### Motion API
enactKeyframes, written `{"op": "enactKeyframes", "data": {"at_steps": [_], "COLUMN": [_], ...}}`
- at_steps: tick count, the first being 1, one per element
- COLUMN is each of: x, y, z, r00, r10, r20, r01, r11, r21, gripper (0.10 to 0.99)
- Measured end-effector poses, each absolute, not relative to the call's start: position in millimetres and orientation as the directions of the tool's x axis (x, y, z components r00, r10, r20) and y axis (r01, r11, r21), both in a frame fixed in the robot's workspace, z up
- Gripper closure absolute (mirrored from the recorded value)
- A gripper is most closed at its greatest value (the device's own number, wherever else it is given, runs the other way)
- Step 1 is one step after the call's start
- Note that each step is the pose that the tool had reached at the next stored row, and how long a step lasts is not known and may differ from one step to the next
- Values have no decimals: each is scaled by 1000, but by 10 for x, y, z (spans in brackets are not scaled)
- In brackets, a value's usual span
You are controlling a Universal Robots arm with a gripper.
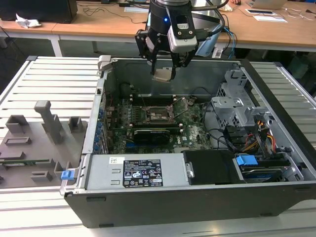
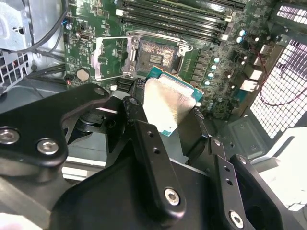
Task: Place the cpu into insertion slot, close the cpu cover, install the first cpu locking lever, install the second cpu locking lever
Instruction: 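Place the cpu into insertion slot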
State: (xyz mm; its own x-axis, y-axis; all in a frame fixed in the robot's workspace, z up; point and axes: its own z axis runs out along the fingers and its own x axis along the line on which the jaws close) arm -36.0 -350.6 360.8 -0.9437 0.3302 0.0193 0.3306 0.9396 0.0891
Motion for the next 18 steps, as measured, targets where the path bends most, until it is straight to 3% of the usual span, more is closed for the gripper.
{"op": "enactKeyframes", "data": {"at_steps": [18], "x": [-360], "y": [-3506], "z": [3596], "r00": [-882], "r10": [472], "r20": [19], "r01": [471], "r11": [877], "r21": [89], "gripper": [561]}}
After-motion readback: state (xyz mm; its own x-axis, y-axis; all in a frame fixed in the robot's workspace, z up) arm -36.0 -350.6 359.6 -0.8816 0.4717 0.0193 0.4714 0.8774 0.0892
